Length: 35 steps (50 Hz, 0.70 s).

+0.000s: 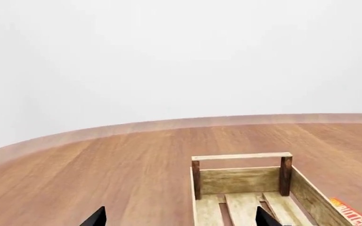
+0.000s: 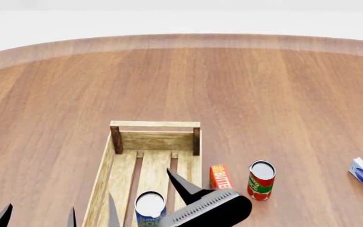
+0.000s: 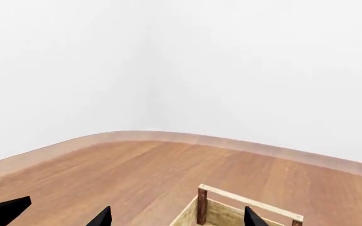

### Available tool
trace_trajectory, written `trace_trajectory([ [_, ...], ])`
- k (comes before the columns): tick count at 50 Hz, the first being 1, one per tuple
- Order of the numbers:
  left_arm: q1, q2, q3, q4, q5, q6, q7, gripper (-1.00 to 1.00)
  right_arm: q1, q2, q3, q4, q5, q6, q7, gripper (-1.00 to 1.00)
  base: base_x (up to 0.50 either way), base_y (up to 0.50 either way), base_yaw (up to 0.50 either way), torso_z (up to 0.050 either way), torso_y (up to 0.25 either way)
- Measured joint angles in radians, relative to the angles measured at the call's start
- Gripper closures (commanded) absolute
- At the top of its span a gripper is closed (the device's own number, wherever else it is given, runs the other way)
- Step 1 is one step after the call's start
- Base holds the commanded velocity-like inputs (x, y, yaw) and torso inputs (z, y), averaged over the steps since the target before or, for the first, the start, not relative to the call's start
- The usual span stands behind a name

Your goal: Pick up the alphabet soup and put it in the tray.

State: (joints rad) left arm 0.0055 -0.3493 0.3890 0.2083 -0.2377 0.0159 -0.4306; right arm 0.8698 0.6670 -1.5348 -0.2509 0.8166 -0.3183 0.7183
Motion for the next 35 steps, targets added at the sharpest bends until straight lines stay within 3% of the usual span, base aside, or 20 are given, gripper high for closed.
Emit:
trace_trajectory([
  [35, 0.022, -0.028, 0.014, 0.179, 0.01, -0.061, -0.04, -1.0, 0.058, 0.113, 0.024, -0.291, -0.068, 0.07, 0.137, -1.0, 0.0, 0.0, 0.0, 0.0, 0.0],
])
